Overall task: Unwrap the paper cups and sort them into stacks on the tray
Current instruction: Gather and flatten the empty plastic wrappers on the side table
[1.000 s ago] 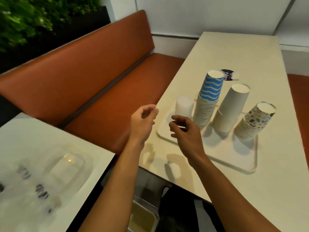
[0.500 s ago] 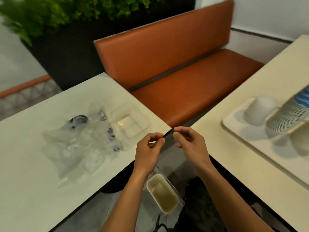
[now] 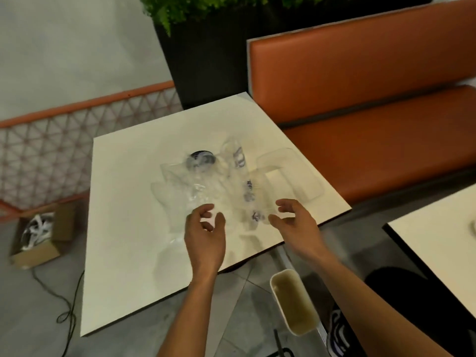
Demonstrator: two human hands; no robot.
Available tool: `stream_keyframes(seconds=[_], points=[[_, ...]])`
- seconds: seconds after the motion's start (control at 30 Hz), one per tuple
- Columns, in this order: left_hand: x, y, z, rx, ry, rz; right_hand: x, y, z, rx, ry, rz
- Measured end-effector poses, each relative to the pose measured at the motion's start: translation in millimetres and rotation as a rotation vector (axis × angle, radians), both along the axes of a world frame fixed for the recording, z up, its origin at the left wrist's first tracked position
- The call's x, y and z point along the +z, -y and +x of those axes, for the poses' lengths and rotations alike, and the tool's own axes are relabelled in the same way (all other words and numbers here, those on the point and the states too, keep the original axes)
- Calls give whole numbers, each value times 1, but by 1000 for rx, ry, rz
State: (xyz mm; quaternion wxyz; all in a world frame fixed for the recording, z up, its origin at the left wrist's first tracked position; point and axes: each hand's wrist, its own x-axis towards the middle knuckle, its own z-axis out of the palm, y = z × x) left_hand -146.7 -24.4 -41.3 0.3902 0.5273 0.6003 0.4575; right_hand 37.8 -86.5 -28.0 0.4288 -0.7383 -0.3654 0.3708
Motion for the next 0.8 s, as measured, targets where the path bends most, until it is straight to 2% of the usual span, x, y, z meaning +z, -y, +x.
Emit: stream_keyframes(seconds=[0.1,0.2,0.4,0.57,0.67,0.8], points=[[-9,-24,-29,167,-75,31,-14,-27,-11,82,123,-55],[-17,-50,-52,222,-77,-19,-28,-53,-20,139,218,-106],[-34,-85,-64,72,-127,-242,-47,-83,-31,246,374,-289],[-46,-102,-61,24,-167,-334,-64,-84,-34,187,410,-270],[-50,-106,-60,38,-163,-316,-68,-84,-33,177,402,-265],[-44,-106,-65,124,-93,-169,-65,-84,-33,222,397,-261]])
